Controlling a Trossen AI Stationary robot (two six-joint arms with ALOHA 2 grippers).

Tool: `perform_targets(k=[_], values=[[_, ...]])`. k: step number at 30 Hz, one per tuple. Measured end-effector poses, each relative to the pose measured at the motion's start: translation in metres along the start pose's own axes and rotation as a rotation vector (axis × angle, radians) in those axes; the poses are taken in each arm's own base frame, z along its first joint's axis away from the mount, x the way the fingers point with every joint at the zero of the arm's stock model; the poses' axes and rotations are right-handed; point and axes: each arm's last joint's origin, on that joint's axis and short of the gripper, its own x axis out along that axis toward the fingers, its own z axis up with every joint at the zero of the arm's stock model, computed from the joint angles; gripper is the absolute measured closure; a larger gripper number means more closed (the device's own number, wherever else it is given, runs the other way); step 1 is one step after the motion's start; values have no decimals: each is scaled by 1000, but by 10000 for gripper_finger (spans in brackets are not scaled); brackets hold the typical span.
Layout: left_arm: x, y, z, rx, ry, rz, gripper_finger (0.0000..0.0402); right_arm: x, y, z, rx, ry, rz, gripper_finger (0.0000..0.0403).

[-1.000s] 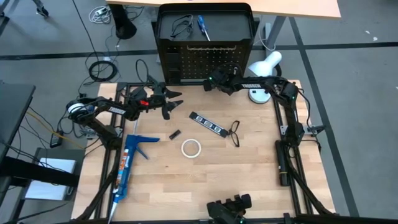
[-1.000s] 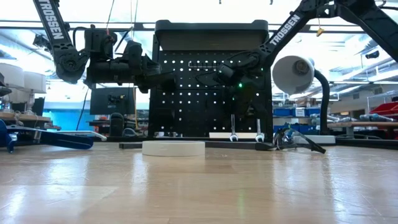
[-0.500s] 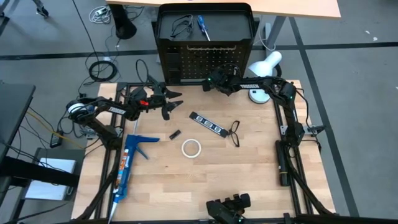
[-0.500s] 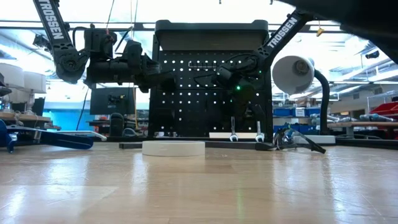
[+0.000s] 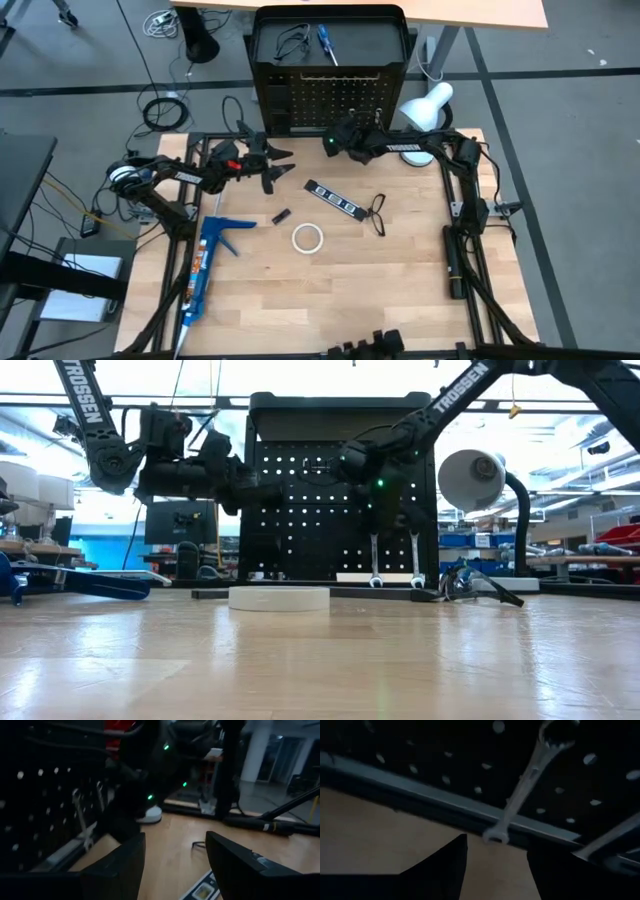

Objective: Hang tools onto peg board
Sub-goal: Unhang the right wrench from the peg board

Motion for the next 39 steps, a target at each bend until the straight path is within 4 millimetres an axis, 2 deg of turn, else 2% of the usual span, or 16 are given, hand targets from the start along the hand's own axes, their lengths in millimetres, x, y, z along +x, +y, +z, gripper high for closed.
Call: perform_targets(k=[5, 9, 15, 20, 22, 25, 29, 32, 36, 39], values=[[18, 1, -3, -58, 163, 14, 188, -18, 4, -12, -115, 50, -16, 194], [42, -4, 4, 30, 329, 120, 188, -37, 1, -24, -214, 71, -10, 192], [58, -4, 26, 146, 289, 254, 188, -84, -28, -36, -222, 28, 12, 195], [63, 0, 34, 178, 168, 196, 188, -101, -55, -52, -233, -89, 137, 195], [70, 3, 28, 178, 165, 182, 188, -98, -61, -58, -236, -164, 234, 196], [89, 12, 15, 170, 198, 173, 188, -83, -68, -66, -249, -278, 339, 199], [117, 24, -3, 110, 237, 169, 188, -72, -75, -71, -282, -324, 342, 199], [134, 30, 1, 21, 197, 148, 188, -64, -82, -69, -229, -273, 345, 199], [151, 36, 12, -163, 183, 126, 188, -56, -88, -67, -118, -198, 443, 201], [159, 38, 21, -219, 205, 155, 188, -63, -90, -63, -75, -192, 516, 201]])
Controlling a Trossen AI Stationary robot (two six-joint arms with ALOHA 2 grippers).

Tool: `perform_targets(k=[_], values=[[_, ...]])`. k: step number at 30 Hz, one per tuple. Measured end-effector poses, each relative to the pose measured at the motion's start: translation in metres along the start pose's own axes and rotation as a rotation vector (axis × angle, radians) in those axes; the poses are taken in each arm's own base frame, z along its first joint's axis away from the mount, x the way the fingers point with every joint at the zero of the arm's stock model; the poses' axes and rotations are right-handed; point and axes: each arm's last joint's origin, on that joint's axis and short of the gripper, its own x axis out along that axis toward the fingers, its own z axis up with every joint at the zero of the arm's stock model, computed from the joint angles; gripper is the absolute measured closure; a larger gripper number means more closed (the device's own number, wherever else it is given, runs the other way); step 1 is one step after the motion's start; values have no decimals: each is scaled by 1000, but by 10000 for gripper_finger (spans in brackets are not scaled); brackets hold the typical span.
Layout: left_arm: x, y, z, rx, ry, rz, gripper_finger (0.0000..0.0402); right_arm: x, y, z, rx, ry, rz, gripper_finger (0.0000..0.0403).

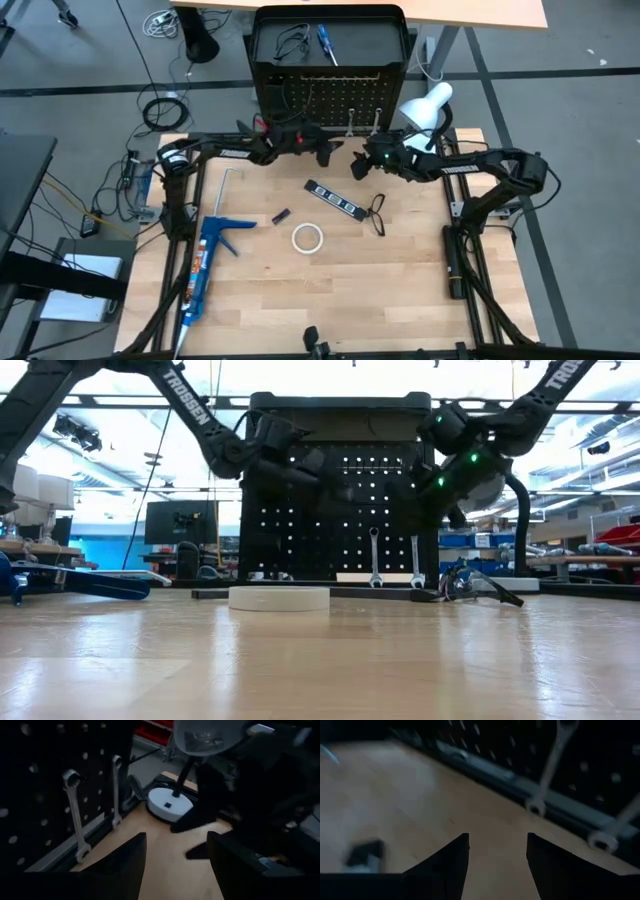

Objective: Hang tools onto peg board
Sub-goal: Unhang the right wrench from the peg board

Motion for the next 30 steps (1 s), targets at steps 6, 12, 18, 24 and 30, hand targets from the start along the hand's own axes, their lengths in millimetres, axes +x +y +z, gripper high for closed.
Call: perform_targets(k=[6, 12, 18, 24, 30], values=[[4, 7, 12, -230, 83, 50, 188, -19, 0, 19, 24, -94, 41, 203], [4, 6, 12, -123, 55, 131, 188, -3, 2, 9, -115, -67, 35, 207], [18, 3, -8, 100, 62, 171, 188, 5, 0, -2, 22, -8, -38, 211], [34, -11, -28, 86, 17, 125, 188, -26, 6, 19, 39, -116, -2, 233], [44, -40, -35, 97, -105, 338, 188, -76, 5, 42, 62, -215, 59, 250]])
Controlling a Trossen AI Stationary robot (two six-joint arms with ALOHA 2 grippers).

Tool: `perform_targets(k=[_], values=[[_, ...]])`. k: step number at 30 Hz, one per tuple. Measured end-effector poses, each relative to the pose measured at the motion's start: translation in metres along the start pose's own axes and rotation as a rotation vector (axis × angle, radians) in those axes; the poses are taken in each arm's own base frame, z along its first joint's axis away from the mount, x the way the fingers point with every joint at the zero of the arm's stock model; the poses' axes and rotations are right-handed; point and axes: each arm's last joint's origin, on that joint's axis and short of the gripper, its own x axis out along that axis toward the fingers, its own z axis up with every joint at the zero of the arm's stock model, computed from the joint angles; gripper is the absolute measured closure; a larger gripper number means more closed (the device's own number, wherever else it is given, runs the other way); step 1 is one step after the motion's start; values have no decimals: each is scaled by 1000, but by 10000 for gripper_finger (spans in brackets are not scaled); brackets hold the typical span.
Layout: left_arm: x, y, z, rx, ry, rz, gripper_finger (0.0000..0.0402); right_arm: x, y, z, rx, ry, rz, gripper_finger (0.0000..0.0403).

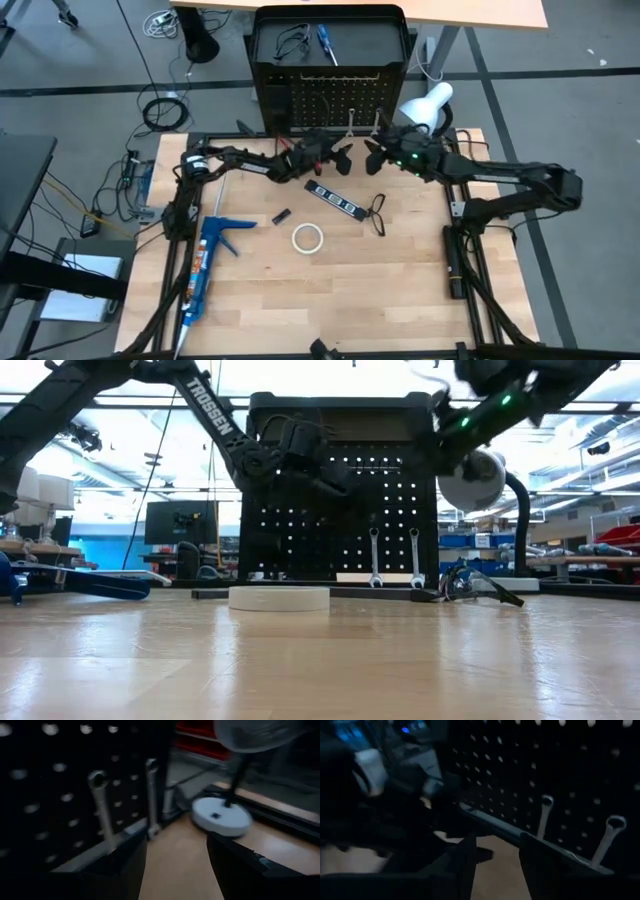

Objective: Hang tools onto peg board
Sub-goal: Unhang the right wrench from the peg board

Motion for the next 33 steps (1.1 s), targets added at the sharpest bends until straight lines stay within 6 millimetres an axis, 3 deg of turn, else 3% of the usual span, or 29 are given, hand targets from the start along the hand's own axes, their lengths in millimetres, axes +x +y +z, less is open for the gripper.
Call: perform_targets(k=[5, 11, 17, 24, 33], values=[[2, -27, -10, -32, -39, 164, 188, -31, -3, 12, -4, -18, 29, 248], [27, -56, -21, -59, -107, 301, 188, -53, -4, 22, 10, -66, 69, 250], [60, -62, -35, -137, -80, 413, 188, -70, -3, 28, 4, -109, 129, 250], [83, -70, -27, -106, -51, 550, 205, -80, -4, 32, -36, -134, 172, 251], [92, -66, -14, -116, -103, 600, 229, -85, -6, 34, -67, -157, 170, 251]])
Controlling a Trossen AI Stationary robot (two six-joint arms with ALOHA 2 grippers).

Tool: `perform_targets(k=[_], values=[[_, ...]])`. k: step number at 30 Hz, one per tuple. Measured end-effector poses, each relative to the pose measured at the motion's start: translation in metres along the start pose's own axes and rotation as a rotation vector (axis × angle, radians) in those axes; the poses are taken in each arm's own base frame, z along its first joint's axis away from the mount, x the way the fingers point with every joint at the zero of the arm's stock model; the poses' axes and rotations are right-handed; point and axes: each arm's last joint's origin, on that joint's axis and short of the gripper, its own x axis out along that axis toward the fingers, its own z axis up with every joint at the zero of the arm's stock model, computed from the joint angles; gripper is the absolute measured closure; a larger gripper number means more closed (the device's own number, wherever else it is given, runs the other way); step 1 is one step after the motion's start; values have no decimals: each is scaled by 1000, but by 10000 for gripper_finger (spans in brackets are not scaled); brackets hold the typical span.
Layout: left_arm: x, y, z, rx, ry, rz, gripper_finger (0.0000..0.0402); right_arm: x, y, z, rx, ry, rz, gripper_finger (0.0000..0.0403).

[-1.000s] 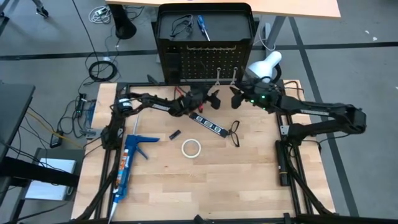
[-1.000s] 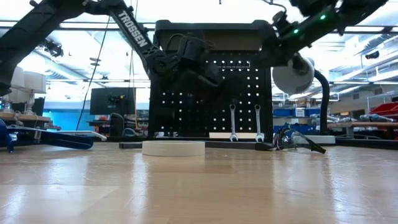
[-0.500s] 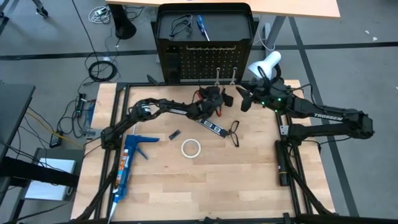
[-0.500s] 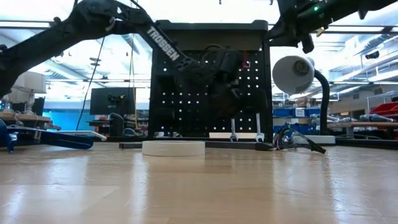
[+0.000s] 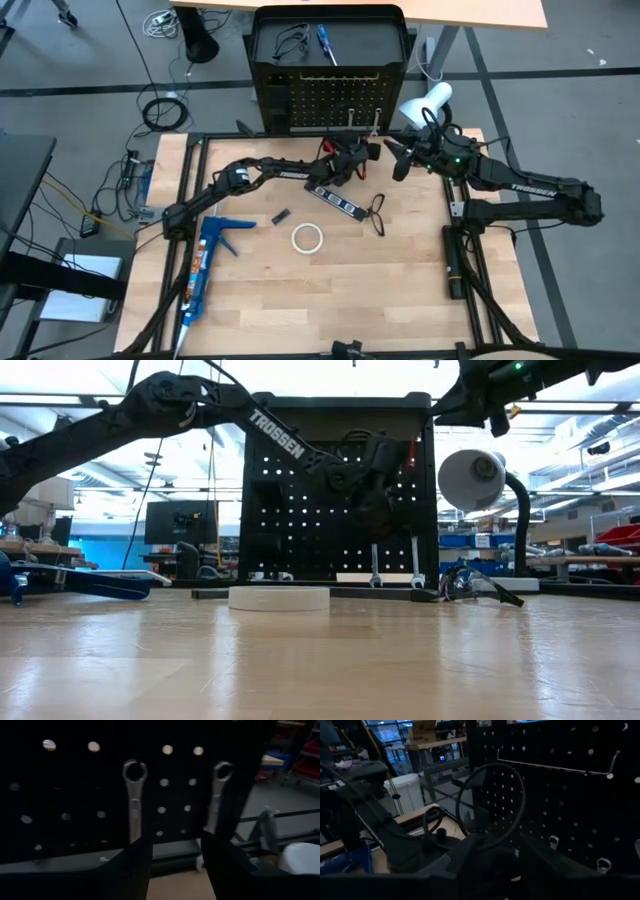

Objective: Hang tools onto peg board
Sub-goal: Unhang the right wrench from the peg board

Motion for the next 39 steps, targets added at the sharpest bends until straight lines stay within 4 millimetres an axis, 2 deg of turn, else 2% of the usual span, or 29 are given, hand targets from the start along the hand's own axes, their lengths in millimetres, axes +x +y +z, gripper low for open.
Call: perform_targets(k=[4, 10, 17, 24, 29, 39], values=[[12, 9, -4, 2, 28, 6, 229, -1, -3, 2, 2, -15, -14, 251], [32, 20, -15, 15, 105, -98, 229, -2, -7, 3, -13, -19, -35, 249], [39, 23, -7, -5, 109, -131, 229, -3, -10, 4, -8, -25, -50, 247], [49, 30, 1, -72, 206, -79, 229, -3, -11, 5, -6, -27, -57, 247], [52, 26, 18, -64, 189, -78, 229, -2, -11, 5, -6, -27, -56, 247], [53, 26, 19, -43, 186, -73, 229, -2, -11, 5, 1, -27, -53, 247]])
